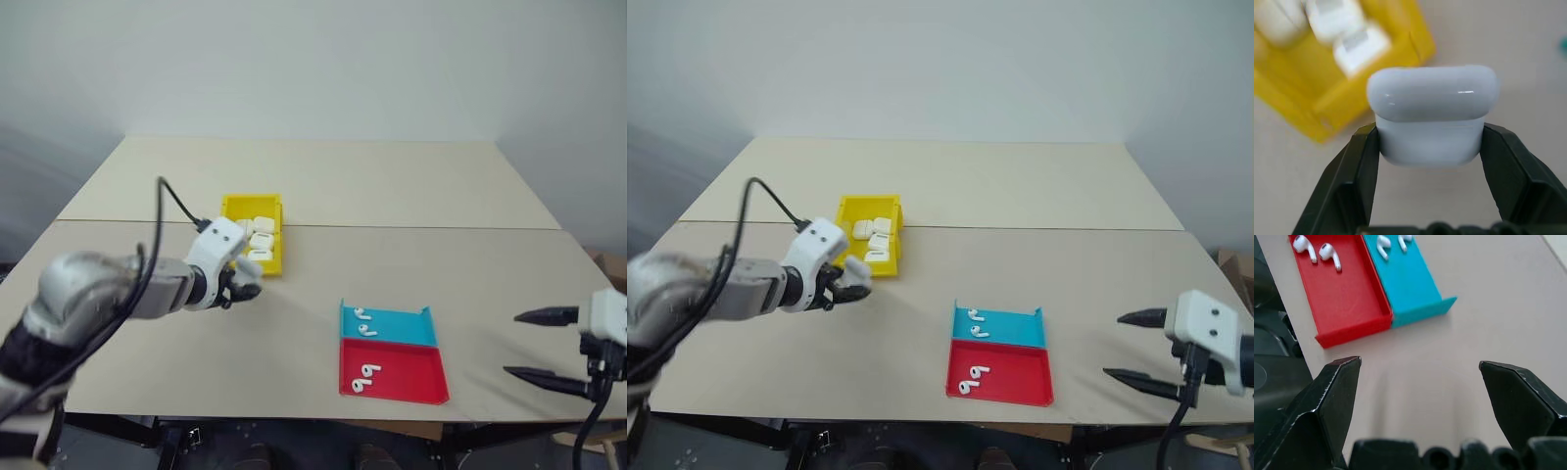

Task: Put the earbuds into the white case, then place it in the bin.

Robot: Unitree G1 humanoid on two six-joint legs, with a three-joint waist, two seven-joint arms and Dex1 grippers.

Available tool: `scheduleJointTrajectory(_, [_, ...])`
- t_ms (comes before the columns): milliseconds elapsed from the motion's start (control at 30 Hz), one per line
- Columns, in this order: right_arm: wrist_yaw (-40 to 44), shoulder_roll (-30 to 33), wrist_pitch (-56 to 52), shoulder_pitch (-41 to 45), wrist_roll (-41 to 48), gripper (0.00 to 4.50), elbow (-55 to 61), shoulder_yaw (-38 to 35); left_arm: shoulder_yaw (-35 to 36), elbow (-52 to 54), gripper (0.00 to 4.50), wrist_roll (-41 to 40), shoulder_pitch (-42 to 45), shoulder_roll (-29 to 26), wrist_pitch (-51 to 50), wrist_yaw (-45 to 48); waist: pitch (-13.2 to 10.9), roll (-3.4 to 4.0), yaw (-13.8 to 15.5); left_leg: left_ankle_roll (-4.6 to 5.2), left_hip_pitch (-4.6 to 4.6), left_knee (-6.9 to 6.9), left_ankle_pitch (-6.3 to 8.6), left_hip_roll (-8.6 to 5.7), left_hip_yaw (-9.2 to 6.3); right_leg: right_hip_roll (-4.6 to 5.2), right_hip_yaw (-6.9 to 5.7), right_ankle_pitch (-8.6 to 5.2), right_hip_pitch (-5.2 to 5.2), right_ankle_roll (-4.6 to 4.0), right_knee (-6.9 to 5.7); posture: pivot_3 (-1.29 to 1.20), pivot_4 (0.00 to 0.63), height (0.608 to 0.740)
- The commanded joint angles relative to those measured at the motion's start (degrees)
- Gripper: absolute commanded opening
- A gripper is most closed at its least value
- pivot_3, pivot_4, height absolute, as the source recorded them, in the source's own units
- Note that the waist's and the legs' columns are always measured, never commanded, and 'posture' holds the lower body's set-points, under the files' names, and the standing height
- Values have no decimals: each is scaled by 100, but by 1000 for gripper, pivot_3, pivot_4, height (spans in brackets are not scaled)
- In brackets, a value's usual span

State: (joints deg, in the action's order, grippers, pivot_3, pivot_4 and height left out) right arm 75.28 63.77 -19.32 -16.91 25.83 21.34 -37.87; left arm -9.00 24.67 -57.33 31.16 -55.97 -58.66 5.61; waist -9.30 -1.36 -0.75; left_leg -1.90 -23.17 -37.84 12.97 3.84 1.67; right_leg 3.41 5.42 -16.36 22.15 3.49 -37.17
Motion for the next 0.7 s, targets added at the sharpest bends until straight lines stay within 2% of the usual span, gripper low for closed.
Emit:
scheduleJointTrajectory(33, [195,684,-528,203,58,4500,563,-198,532,376,2793,1242,-897,279,2514,1722,-2,-3,24,0,-4,0,0,0,-2,0,-4,2,1,-3,4,0,150,740])
scheduleJointTrajectory(100, [263,1096,-879,312,69,4500,894,-130,620,285,2793,1425,-1238,586,3131,2289,-2,-2,62,1,-6,-1,1,-2,3,3,0,3,2,-4,7,0,150,740])
scheduleJointTrajectory(233, [251,1810,-1496,645,195,4500,1627,192,640,-165,2793,1999,-1640,1637,4501,2817,-1,-2,147,3,-9,-1,1,2,1,1,-3,4,1,-2,9,0,150,740])
scheduleJointTrajectory(333, [4,2265,-1778,1162,634,4500,2138,714,553,-518,2793,2191,-1865,2204,5384,3626,0,0,142,5,-14,-2,2,2,1,2,-2,5,5,-1,10,0,150,740])
scheduleJointTrajectory(400, [-251,2529,-1881,1476,732,4500,2411,1108,541,-707,2793,2226,-1967,2483,5811,4087,0,0,139,8,-15,-2,4,2,3,3,1,5,8,-1,10,0,150,740])
scheduleJointTrajectory(500, [-889,2936,-1986,2121,934,4500,2647,1893,473,-957,2793,2236,-2088,2611,6190,4891,0,1,128,8,-16,-2,4,4,3,2,0,5,12,-1,10,0,150,740])
scheduleJointTrajectory(567, [-1283,2924,-2146,2786,1157,4500,2724,2565,409,-1237,2793,2310,-2111,2750,6499,5305,1,1,120,9,-15,-2,4,5,3,2,1,5,13,-1,8,0,150,740])
scheduleJointTrajectory(700, [-1387,2527,-2585,3973,888,4500,2905,3900,373,-1647,2793,2413,-2107,2960,6873,5879,0,0,96,9,-13,-3,4,7,4,2,1,6,13,-2,8,0,150,740])
